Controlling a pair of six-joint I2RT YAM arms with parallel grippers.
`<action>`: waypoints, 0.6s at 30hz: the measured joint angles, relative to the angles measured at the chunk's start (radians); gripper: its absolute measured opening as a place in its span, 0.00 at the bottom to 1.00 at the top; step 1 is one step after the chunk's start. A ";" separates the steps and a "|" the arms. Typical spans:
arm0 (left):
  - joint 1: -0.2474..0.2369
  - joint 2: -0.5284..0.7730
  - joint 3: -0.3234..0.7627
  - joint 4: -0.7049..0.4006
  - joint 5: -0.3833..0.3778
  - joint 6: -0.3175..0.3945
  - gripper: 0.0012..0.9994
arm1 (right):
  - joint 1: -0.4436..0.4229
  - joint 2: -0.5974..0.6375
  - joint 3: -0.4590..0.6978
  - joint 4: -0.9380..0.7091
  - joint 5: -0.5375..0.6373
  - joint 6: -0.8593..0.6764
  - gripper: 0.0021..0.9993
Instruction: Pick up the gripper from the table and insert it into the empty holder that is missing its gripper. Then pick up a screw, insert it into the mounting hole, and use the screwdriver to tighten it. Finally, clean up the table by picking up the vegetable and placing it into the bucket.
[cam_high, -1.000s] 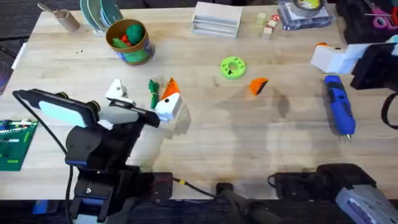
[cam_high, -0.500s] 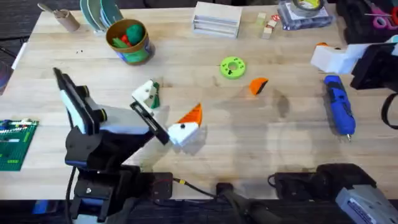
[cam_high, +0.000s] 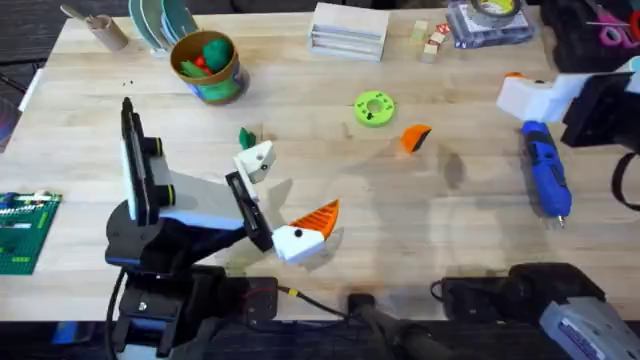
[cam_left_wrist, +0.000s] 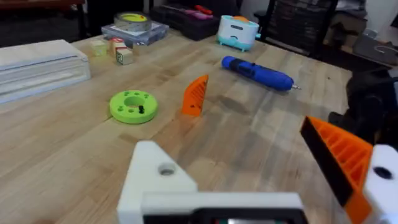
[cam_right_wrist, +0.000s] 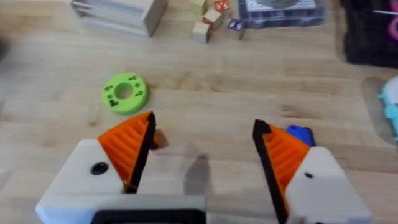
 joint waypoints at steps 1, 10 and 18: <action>0.000 0.000 0.000 0.000 0.003 0.002 0.99 | 0.000 0.003 0.000 -0.009 -0.021 0.000 0.99; 0.000 0.000 0.000 0.000 0.014 0.004 0.99 | 0.083 0.161 0.000 -0.120 -0.128 -0.030 0.99; 0.000 0.000 0.000 0.000 0.016 0.004 0.99 | 0.190 0.480 0.000 -0.004 -0.148 -0.083 0.99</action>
